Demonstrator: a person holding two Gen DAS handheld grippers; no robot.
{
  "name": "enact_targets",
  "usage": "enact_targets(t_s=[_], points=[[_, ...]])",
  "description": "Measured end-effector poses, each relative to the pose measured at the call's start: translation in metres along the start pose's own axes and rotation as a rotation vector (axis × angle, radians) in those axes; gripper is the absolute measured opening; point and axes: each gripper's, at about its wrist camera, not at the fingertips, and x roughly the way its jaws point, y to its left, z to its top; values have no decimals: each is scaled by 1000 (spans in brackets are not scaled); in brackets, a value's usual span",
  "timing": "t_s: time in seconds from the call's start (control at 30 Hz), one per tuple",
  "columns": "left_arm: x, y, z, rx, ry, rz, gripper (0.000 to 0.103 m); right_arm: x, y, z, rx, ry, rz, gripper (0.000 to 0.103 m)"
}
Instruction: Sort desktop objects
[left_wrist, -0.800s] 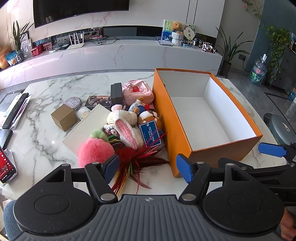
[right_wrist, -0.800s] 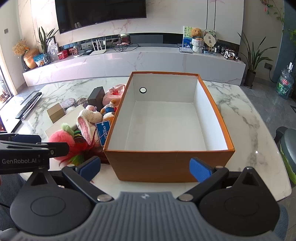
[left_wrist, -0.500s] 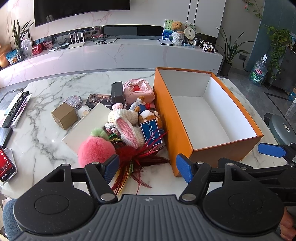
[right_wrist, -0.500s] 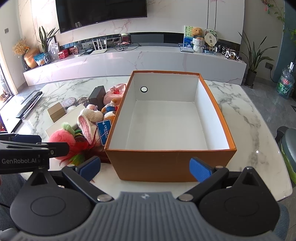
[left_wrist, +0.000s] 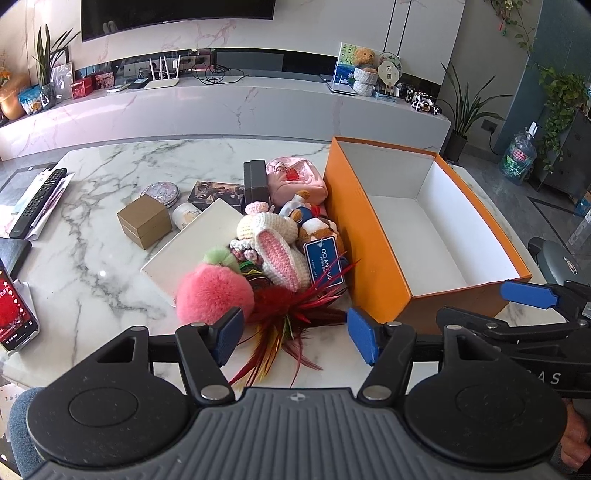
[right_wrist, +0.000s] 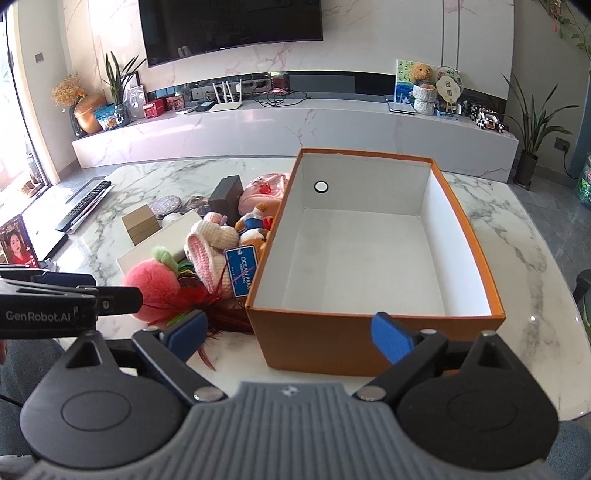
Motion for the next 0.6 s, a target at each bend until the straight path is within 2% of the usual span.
enact_targets(t_s=[0.03, 0.2, 0.23, 0.37, 0.5, 0.6], points=[[0, 5, 0, -8, 3, -5, 62, 2, 3, 1, -12, 2, 8, 76], [3, 28, 3, -51, 17, -13, 43, 13, 17, 10, -68, 15, 74, 62], [5, 33, 4, -64, 22, -13, 42, 16, 21, 12, -78, 17, 88, 59], [16, 51, 7, -118, 39, 12, 42, 31, 34, 20, -110, 30, 136, 55], [33, 60, 12, -111, 66, 35, 58, 51, 44, 30, -137, 50, 173, 54], [48, 63, 17, -104, 91, 47, 60, 68, 50, 38, -163, 64, 177, 54]])
